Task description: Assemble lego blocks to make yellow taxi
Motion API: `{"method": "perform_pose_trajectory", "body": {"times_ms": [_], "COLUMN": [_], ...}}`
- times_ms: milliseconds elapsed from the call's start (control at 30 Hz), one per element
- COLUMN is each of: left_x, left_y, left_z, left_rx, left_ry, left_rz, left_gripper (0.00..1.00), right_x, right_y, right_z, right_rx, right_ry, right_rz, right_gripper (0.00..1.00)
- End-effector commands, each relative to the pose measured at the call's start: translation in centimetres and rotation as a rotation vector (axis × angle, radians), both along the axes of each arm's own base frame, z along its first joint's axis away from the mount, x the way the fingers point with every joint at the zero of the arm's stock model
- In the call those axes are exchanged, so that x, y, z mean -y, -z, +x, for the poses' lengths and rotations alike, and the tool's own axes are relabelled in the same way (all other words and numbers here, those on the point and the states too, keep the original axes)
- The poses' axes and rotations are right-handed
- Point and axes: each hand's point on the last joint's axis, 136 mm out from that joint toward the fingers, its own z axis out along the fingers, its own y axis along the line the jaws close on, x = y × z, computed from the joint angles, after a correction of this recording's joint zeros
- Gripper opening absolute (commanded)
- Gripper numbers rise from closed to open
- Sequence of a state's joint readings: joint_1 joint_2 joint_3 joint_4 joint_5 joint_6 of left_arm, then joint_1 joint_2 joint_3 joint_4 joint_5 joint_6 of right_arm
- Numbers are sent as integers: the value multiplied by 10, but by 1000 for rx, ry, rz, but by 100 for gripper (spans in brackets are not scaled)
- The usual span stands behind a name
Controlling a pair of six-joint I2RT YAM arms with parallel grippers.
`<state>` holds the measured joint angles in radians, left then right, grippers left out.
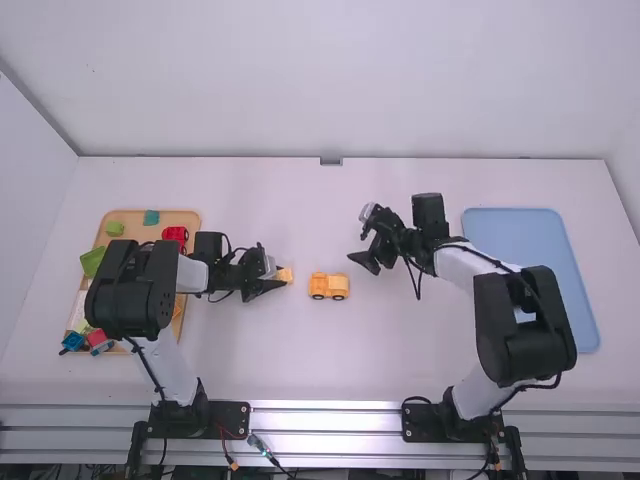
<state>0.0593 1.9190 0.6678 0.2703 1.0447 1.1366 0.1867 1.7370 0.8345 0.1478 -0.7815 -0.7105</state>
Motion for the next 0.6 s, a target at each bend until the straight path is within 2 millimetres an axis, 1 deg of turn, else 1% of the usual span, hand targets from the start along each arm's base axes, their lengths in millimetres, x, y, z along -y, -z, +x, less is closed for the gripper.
{"method": "perform_pose_trajectory", "body": {"times_ms": [0,100,200,267,300,333,367,400,467,567], "left_x": [8,10,10,12,14,16,21,22,30,40], "left_y": [-10,-14,-16,-17,-17,-18,-18,-18,-18,-18], "left_z": [-1,0,2,2,2,1,0,0,-3,-7], "left_rx": [7,-3,-17,-22,-20,-18,-17,-17,-13,-8], "left_ry": [44,51,52,57,66,73,85,88,113,144], "left_rz": [-65,-81,-82,-82,-82,-83,-81,-81,-77,-76], "left_gripper": [33,33,33,33,33,33,33,33,33,32], "right_x": [-14,-15,-14,-17,-22,-25,-31,-33,-40,-46], "right_y": [-2,6,12,16,19,20,28,30,44,58], "right_z": [-35,-51,-59,-67,-71,-72,-71,-71,-67,-67], "right_rx": [13,49,36,23,17,21,32,33,26,22], "right_ry": [-159,-215,-221,-254,-281,-299,-320,-322,-321,-333], "right_rz": [109,117,124,146,172,189,199,198,192,181], "right_gripper": [99,99,99,99,99,99,99,100,100,100]}}
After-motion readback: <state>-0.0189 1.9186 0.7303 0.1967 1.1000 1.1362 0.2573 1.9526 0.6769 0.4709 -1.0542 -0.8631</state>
